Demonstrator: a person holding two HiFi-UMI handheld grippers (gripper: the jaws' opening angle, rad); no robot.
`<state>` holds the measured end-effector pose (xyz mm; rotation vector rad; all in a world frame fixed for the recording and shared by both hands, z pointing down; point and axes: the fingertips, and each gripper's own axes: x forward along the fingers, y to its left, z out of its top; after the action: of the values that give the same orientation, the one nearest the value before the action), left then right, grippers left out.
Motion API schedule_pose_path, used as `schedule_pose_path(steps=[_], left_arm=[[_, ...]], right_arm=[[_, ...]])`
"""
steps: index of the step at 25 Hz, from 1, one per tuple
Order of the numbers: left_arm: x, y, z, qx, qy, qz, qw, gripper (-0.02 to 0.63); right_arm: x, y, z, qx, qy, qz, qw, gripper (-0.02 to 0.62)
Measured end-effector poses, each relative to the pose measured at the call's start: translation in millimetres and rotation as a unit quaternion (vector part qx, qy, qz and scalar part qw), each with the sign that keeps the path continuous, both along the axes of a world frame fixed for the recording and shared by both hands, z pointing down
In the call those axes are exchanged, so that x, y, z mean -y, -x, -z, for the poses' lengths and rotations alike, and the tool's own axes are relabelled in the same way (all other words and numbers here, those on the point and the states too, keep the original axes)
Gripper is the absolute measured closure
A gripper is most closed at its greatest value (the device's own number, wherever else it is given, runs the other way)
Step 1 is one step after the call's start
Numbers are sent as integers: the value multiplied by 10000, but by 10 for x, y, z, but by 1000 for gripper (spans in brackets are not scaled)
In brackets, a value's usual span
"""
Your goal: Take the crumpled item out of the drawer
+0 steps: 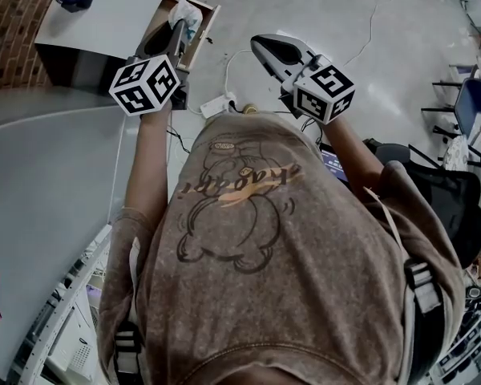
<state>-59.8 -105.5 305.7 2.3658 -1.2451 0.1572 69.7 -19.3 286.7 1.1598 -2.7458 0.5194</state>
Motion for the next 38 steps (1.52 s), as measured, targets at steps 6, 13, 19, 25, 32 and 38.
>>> schedule_pose_path(steps=[6,13,19,25,32,38], left_arm=[[-21,-20,21,-57,13,-17,10000,515],[-41,-26,-15,-67,71,19,10000,515],[-53,-51,-17,-87,113,35,9999,515],[-67,-92,-17,-118,156,29,9998,515],[-70,-105,-44,-154,229,95,9996,515],[-71,-82,-82,-158,289,153,9993,515]], right_arm=[[-9,14,-1,-18,-16,15,10000,598],[-10,11,16,3,-31,51,10000,598],[-28,3,33,-41,-77,136,9999,598],[-36,-33,27,4,-27,164,9999,599],[-27,-51,11,61,4,224,9997,598],[36,-64,25,74,-14,263,9996,598]])
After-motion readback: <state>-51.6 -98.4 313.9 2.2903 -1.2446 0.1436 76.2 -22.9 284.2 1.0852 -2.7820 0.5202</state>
